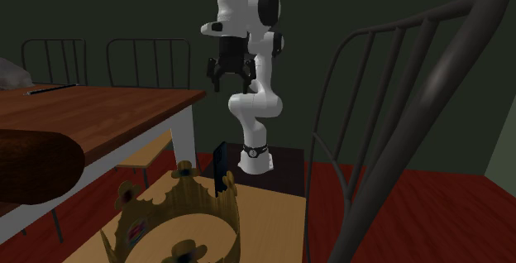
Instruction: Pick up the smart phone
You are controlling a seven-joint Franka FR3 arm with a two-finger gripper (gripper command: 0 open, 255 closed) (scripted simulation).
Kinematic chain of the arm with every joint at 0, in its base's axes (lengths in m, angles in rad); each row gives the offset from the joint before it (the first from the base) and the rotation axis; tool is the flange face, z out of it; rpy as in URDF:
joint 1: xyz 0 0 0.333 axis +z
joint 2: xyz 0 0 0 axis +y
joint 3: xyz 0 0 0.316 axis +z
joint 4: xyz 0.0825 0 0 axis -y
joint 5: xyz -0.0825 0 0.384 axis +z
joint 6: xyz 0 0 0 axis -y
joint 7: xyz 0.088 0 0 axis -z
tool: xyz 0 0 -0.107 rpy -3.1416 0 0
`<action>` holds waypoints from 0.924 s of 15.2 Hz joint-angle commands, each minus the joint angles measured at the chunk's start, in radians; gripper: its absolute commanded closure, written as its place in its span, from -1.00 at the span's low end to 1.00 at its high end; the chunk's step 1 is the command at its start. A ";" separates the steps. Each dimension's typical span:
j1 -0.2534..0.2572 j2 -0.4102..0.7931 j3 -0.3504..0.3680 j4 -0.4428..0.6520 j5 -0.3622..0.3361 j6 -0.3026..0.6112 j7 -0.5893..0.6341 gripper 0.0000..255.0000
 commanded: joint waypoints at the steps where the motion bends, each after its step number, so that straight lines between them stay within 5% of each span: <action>1: 0.000 0.000 0.000 0.000 0.000 0.000 0.000 -1.00; 14: 0.061 0.457 -0.057 0.167 0.037 0.311 -0.169 -1.00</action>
